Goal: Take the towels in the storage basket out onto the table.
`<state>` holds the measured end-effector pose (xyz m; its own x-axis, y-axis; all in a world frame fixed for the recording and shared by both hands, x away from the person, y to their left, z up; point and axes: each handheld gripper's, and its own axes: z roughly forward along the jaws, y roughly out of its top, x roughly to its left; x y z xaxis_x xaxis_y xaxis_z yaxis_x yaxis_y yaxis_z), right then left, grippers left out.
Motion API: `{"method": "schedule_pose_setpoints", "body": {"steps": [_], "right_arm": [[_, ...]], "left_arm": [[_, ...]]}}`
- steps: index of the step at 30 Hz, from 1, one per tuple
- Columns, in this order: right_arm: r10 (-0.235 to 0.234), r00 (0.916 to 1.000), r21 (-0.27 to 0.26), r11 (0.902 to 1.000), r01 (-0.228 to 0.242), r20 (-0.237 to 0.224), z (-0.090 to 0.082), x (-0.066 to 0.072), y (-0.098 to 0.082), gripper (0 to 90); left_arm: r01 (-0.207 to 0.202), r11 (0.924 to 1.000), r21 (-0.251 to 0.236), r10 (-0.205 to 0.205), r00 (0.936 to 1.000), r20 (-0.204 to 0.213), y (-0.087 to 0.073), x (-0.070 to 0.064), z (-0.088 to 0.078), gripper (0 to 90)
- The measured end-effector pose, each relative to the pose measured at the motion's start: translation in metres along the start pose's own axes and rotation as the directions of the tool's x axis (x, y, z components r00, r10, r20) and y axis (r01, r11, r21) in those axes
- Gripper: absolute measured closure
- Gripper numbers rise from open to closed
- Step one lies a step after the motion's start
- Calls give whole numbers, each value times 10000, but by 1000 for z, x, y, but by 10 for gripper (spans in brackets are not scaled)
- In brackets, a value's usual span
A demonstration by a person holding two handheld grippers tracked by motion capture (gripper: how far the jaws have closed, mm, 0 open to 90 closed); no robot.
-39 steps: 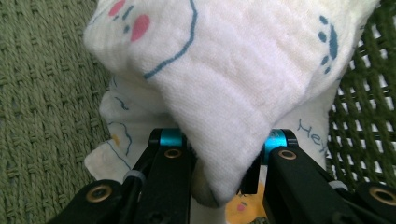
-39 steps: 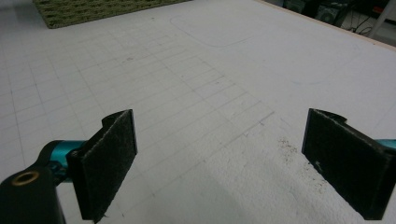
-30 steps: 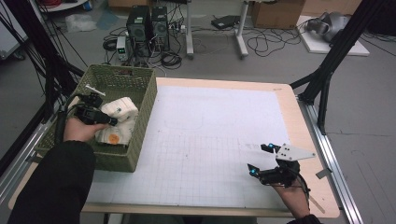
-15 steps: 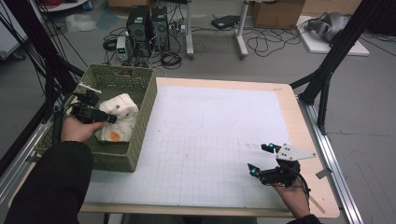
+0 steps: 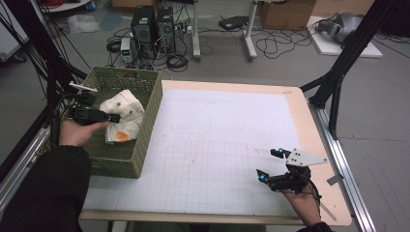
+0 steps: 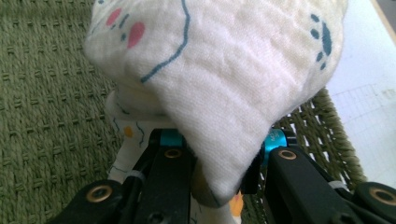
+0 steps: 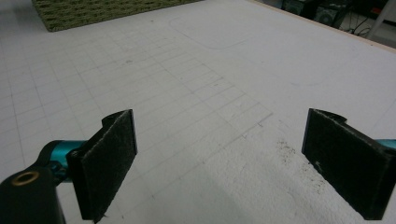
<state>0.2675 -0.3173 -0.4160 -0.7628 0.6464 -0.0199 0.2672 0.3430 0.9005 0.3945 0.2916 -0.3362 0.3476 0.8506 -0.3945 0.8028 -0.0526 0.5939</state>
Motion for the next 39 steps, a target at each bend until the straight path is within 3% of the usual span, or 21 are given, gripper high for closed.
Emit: {"method": "schedule_pose_setpoints", "body": {"steps": [3, 11, 14, 19, 26, 30, 31, 34, 39], "right_arm": [[2, 10000, 0, 10000, -2, 0, 0, 0, 0, 95], [10, 10000, 2, 10000, -10, -17, 0, 0, 0, 95], [27, 10000, 37, 10000, -27, -23, 1, 0, 1, 95], [-39, 10000, 13, 10000, 39, -24, 1, 0, 1, 95], [-37, 10000, 11, 10000, 37, -44, 1, 0, 1, 95], [-56, 10000, -20, 10000, 56, -22, 1, 0, 1, 95], [-37, 10000, -11, 10000, 37, -23, 1, 0, 1, 95], [-49, 10000, -1, 10000, 49, -51, 1, 0, 1, 95], [-53, 10000, -32, 10000, 53, -31, 1, 0, 2, 95]], "left_arm": [[233, 9989, -397, -214, 9986, 476, 1, 0, -6, 790], [615, 9945, -845, -521, 9926, 1095, 2, 3, -15, 791], [806, 9907, -1099, -620, 9847, 1631, 3, 3, -17, 792], [795, 9905, -1121, -549, 9767, 2073, 6, -1, -16, 792], [1133, 9792, -1681, -567, 9493, 3093, 12, -10, -16, 794], [878, 9787, -1858, -205, 9413, 3368, 18, -23, -14, 795], [878, 9787, -1858, -205, 9413, 3368, 18, -23, -14, 796], [807, 9779, -1928, -59, 9328, 3604, 23, -32, -12, 797], [656, 9803, -1861, 94, 9264, 3764, 27, -41, -8, 797]]}}
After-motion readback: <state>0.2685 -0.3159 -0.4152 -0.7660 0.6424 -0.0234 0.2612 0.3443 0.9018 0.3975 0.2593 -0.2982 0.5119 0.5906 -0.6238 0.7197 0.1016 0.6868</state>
